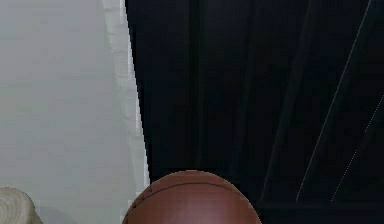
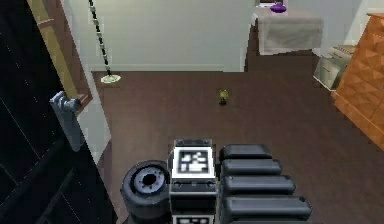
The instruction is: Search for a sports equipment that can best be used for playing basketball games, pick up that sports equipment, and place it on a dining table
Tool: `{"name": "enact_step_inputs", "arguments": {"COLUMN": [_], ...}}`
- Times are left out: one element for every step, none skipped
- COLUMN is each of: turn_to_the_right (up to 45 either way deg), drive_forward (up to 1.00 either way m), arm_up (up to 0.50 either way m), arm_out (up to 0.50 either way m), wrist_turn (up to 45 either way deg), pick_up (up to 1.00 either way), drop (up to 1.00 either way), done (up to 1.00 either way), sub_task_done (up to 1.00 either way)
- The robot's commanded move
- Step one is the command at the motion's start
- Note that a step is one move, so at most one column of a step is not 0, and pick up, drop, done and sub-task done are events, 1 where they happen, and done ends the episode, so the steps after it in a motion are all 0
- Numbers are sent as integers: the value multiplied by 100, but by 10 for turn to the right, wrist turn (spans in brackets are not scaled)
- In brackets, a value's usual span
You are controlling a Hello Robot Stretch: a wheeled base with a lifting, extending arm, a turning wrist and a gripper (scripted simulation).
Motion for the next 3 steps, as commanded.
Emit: {"name": "enact_step_inputs", "arguments": {"turn_to_the_right": [-450, -90, 0], "drive_forward": [0, 0, 35], "arm_up": [0, 0, 0], "arm_out": [0, 0, 0], "wrist_turn": [0, 0, 0], "pick_up": [0, 0, 0], "drop": [0, 0, 0], "done": [0, 0, 0], "sub_task_done": [0, 0, 0]}}
